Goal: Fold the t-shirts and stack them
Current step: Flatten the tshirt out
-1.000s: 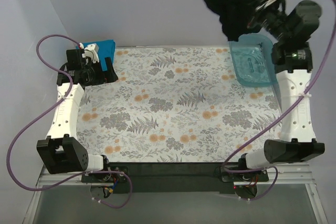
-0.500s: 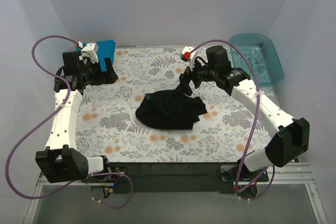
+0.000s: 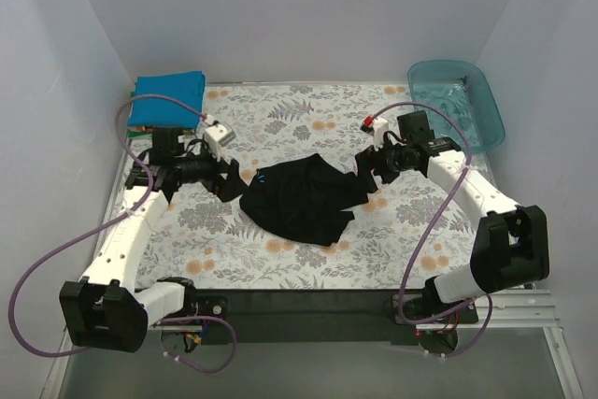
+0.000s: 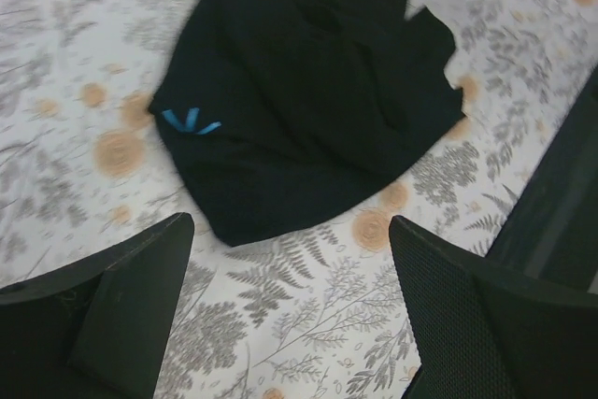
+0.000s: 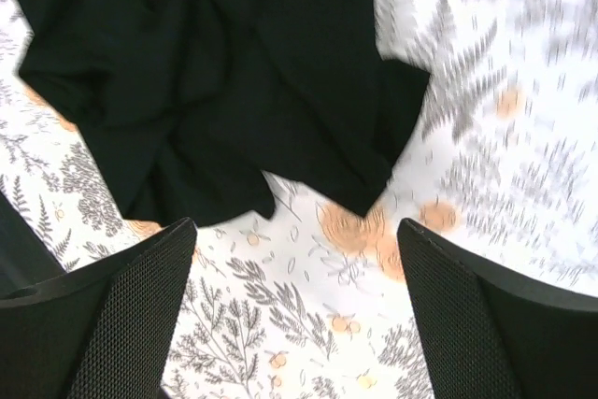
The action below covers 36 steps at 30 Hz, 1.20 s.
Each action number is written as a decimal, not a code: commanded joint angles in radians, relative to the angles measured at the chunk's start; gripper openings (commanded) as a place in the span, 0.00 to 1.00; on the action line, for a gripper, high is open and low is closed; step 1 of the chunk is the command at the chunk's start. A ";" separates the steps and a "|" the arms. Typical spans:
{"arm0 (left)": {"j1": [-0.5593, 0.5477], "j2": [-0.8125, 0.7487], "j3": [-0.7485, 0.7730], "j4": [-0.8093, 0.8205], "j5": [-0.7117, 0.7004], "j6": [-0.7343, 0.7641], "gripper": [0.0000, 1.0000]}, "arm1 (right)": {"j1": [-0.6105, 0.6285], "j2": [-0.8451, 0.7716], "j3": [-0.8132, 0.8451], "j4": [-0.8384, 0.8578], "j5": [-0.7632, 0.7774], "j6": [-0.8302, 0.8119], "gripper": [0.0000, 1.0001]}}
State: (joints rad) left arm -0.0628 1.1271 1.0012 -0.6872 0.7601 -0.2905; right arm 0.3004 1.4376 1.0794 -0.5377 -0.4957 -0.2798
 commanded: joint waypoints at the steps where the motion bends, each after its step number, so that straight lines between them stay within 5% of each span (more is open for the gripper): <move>1: -0.172 0.005 -0.061 0.115 -0.031 0.061 0.81 | -0.046 0.036 -0.035 -0.025 0.005 0.031 0.92; 8: -0.532 0.164 -0.073 0.209 -0.241 0.024 0.69 | -0.070 0.168 -0.035 0.002 -0.032 0.047 0.67; 12: -0.603 0.281 -0.049 0.235 -0.330 -0.013 0.68 | -0.069 0.224 -0.045 0.041 -0.021 0.053 0.63; 18: -0.669 0.433 -0.042 0.244 -0.456 -0.052 0.41 | -0.070 0.291 -0.044 0.076 -0.034 0.068 0.48; 20: -0.669 0.444 -0.035 0.247 -0.488 -0.071 0.28 | -0.070 0.303 -0.039 0.081 -0.034 0.067 0.38; 22: -0.667 0.427 -0.017 0.241 -0.556 -0.094 0.04 | -0.072 0.307 -0.032 0.079 -0.035 0.064 0.05; 23: -0.648 0.413 -0.006 0.233 -0.564 -0.107 0.00 | -0.073 0.304 -0.029 0.071 -0.035 0.064 0.01; 28: -0.461 0.251 0.103 0.109 -0.360 -0.151 0.00 | -0.122 0.195 -0.007 0.036 -0.032 0.036 0.01; 36: -0.198 0.140 0.240 -0.021 -0.268 -0.137 0.00 | -0.169 0.029 0.091 -0.025 0.012 -0.028 0.01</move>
State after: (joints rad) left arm -0.3016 1.2896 1.2114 -0.6132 0.4160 -0.4194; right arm 0.1329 1.5341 1.0897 -0.5335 -0.4923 -0.2600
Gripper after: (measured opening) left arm 0.042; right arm 0.019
